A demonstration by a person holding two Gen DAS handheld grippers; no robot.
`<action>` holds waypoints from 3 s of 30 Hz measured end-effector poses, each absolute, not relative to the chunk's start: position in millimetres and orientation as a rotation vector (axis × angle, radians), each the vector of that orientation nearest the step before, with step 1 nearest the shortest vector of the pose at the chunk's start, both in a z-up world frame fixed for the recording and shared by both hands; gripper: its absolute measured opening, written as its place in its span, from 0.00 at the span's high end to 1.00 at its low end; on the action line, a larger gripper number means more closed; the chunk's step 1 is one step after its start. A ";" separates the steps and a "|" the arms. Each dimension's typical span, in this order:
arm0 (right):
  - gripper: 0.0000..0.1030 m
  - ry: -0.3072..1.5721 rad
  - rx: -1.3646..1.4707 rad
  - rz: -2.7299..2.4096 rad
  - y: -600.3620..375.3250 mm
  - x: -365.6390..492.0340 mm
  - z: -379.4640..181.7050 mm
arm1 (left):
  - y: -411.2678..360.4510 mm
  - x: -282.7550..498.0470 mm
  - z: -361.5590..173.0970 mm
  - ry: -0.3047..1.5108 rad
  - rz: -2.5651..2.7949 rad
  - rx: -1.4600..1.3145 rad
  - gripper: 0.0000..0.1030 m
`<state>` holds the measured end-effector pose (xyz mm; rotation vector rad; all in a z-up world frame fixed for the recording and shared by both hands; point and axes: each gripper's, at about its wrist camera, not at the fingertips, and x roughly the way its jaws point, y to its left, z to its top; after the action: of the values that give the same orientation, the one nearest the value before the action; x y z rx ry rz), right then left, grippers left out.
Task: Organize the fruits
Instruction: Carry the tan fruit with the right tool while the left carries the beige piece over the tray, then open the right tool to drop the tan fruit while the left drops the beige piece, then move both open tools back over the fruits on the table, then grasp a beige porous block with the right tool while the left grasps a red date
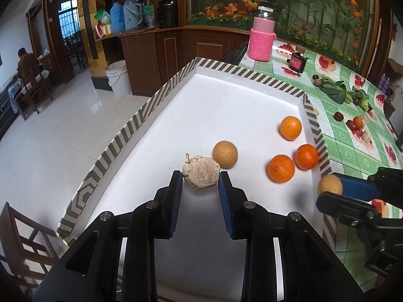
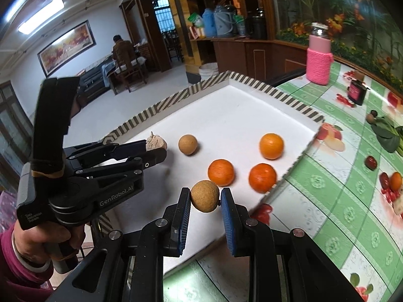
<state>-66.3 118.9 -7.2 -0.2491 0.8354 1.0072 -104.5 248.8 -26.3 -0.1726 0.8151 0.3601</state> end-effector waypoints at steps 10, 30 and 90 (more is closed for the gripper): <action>0.77 0.882 -0.324 1.018 150.1 -59.7 -28.0 | 262.0 -101.7 -31.9 0.823 0.375 -0.200 0.72; 0.75 0.852 -0.281 1.007 127.1 -66.6 -14.9 | 266.9 -104.3 -28.3 0.808 0.429 -0.223 0.42; 0.68 0.912 -0.113 0.488 -90.9 122.7 -42.8 | 61.5 67.6 -1.7 0.936 -0.052 0.006 0.42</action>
<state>122.7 -90.9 -42.8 -0.1133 0.9122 0.4876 67.6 61.5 -1.7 0.0056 0.9361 -0.0520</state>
